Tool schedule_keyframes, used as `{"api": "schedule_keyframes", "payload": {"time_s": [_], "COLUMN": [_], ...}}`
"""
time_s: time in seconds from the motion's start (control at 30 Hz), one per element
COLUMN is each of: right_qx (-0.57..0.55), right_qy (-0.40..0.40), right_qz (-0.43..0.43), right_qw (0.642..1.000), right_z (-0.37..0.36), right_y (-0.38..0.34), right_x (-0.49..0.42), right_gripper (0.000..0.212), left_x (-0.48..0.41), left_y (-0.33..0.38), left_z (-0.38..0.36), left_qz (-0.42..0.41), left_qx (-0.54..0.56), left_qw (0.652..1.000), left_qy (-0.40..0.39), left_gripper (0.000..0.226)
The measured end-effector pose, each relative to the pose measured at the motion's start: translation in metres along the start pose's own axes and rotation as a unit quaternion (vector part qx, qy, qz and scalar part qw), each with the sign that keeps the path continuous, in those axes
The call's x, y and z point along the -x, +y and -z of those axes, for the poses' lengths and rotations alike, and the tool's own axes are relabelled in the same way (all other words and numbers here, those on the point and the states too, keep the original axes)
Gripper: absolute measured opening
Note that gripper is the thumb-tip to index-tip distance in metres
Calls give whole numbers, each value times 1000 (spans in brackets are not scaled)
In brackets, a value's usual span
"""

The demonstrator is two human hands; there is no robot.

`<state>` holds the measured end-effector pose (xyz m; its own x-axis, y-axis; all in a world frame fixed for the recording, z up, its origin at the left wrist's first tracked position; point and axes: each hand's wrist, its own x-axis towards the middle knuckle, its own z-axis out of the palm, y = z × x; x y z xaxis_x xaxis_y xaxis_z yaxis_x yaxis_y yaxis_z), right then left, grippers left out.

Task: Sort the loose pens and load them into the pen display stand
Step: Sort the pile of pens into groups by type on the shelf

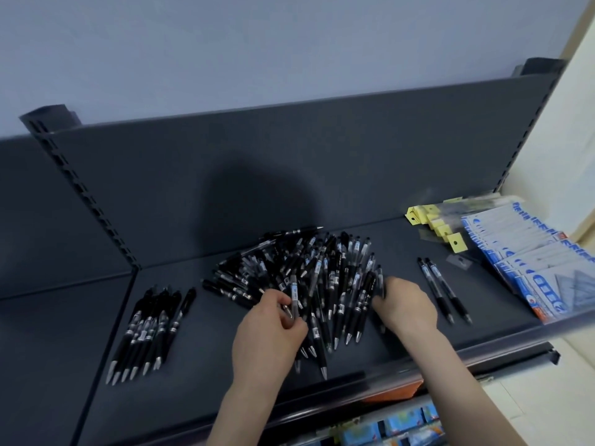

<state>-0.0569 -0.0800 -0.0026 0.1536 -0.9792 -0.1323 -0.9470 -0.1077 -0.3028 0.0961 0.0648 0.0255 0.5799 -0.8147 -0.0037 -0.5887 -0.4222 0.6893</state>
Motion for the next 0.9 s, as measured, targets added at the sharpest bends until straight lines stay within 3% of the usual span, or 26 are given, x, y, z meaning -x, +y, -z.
{"api": "schedule_keyframes", "payload": {"time_s": [0.1,0.3,0.43,0.7,0.9], "right_qx": [2,-39,-76,-123,-113], "right_qy": [-5,24,40,77,70], "right_qz": [9,15,31,23,41], "right_qw": [1000,999,996,989,990], "right_z": [-2,4,13,50,63], "right_y": [1,18,39,108,142], "right_x": [-3,-8,-1,-8,-32], "right_gripper": [14,1,21,31,37], "left_x": [0,-3,-6,-25,-50], "left_y": [4,8,18,87,131], "left_z": [-6,-18,-39,-113,-155], "left_qz": [0,5,12,-39,-57], "left_qx": [4,50,110,102,57], "left_qw": [1000,999,992,986,989], "left_qy": [-3,-21,-55,-130,-125], "left_gripper": [21,20,19,17,22]}}
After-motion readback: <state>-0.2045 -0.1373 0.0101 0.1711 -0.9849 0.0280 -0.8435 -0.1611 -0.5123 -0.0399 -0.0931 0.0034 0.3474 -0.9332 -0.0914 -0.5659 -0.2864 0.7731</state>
